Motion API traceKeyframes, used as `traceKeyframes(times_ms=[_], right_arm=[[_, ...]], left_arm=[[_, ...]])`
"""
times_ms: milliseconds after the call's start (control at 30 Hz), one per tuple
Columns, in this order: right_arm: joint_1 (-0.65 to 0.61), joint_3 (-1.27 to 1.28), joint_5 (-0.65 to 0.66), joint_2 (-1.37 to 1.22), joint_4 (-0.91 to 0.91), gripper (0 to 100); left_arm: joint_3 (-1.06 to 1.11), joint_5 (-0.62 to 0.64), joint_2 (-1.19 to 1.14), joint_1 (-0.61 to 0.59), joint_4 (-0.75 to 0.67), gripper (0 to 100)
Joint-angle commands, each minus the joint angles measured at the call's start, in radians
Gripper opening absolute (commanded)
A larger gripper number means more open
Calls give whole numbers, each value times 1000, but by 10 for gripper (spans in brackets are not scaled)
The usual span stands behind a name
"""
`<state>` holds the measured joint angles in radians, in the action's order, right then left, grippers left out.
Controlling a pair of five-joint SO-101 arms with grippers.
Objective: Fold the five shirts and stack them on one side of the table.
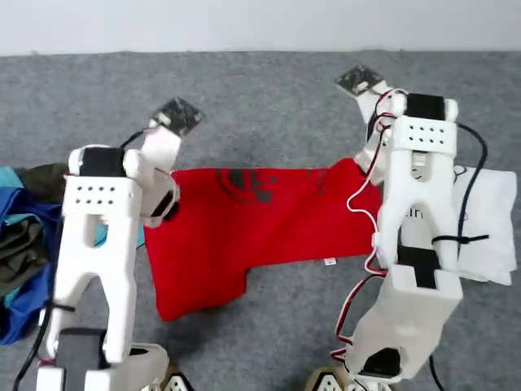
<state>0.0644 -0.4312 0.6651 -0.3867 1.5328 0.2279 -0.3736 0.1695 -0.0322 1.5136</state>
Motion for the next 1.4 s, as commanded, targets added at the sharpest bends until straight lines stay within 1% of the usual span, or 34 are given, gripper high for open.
traceKeyframes(times_ms=[0,100,167,267,467,600,800,900,1000,1100,1200,1300,1367], right_arm=[[-18,-46,-69,-51,-102,16],[-24,-46,-77,-134,-157,17],[-24,-46,-77,-182,-183,17],[-21,-46,-77,-237,-206,17],[-5,-51,-71,-302,-232,17],[19,-51,-71,-318,-242,17],[59,-52,-69,-312,-242,18],[70,-52,-69,-312,-240,20],[68,-52,-69,-308,-236,21],[58,-52,-72,-278,-239,21],[41,-52,-72,-231,-234,21],[30,-52,-74,-165,-209,21],[18,-52,-75,-116,-183,21]], left_arm=[[-22,95,-118,0,-163,46],[-61,152,-269,-3,-261,23],[-114,190,-356,2,-290,23],[-223,215,-476,2,-295,23],[-383,210,-686,-6,-292,23],[-489,186,-806,-29,-226,22],[-682,166,-910,-167,-109,21],[-743,147,-921,-210,-58,21],[-794,124,-921,-190,0,21],[-871,124,-921,-143,63,21],[-975,129,-921,-100,132,21],[-1107,129,-921,-69,232,18],[-1159,140,-913,-63,244,14]])
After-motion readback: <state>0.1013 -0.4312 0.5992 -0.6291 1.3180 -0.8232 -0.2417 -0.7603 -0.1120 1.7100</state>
